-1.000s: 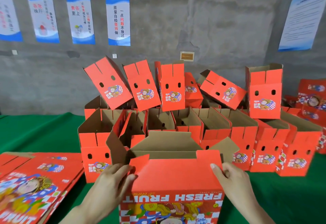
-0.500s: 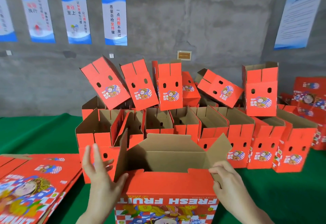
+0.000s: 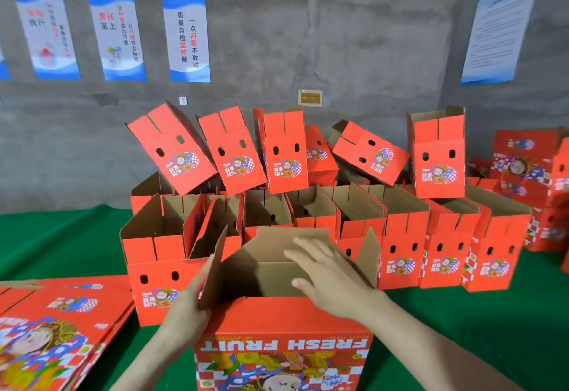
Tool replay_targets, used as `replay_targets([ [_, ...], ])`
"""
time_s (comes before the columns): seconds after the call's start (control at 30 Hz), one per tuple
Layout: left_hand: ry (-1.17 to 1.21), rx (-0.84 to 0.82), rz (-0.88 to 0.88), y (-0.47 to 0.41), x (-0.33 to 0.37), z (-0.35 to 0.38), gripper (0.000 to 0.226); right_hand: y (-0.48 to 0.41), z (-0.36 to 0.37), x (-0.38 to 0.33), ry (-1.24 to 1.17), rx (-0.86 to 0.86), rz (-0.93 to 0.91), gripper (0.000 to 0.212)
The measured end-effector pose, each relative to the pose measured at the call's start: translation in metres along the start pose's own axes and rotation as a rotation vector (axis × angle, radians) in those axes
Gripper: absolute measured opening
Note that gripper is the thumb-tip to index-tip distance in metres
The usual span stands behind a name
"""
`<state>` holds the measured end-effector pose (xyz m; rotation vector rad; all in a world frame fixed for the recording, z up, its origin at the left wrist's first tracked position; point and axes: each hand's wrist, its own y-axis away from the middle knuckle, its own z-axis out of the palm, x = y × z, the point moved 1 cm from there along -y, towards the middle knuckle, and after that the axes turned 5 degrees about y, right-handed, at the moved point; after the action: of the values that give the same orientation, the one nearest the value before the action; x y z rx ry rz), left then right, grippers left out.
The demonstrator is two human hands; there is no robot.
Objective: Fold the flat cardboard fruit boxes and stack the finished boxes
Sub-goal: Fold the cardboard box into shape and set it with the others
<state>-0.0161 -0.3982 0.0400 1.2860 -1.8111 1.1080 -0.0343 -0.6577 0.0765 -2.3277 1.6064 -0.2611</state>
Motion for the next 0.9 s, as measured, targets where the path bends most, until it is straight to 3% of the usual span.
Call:
replay_targets([
  [0.13,-0.178,-0.173,0.123,0.0,-0.001,-0.006,0.09,-0.031,0.03,0.014,0.097,-0.194,0.195,0.074],
  [0.27,-0.097,-0.378,-0.066,-0.006,0.001,-0.014,0.045,-0.034,0.042,0.019,0.088,-0.161,0.183,0.075],
  [0.33,-0.044,-0.357,-0.118,-0.011,0.004,-0.012,0.033,-0.035,0.04,0.02,0.088,-0.156,0.17,0.072],
  [0.47,-0.201,-0.195,0.033,-0.029,0.002,-0.003,0.016,-0.03,0.037,0.019,0.085,-0.155,0.149,0.075],
  [0.6,-0.127,-0.295,-0.04,-0.054,0.003,-0.007,0.049,-0.026,0.038,0.02,0.068,-0.16,0.123,0.075],
  [0.73,0.125,-0.348,-0.086,-0.07,0.005,-0.002,0.042,-0.023,0.03,0.014,0.06,-0.164,0.13,0.069],
  [0.8,0.135,-0.321,-0.082,-0.074,0.002,0.004,0.044,-0.02,0.024,0.006,0.011,-0.079,0.148,0.063],
  [0.9,0.132,-0.284,-0.088,-0.078,-0.003,0.01,0.045,-0.011,-0.002,0.003,-0.154,0.31,0.132,0.045],
])
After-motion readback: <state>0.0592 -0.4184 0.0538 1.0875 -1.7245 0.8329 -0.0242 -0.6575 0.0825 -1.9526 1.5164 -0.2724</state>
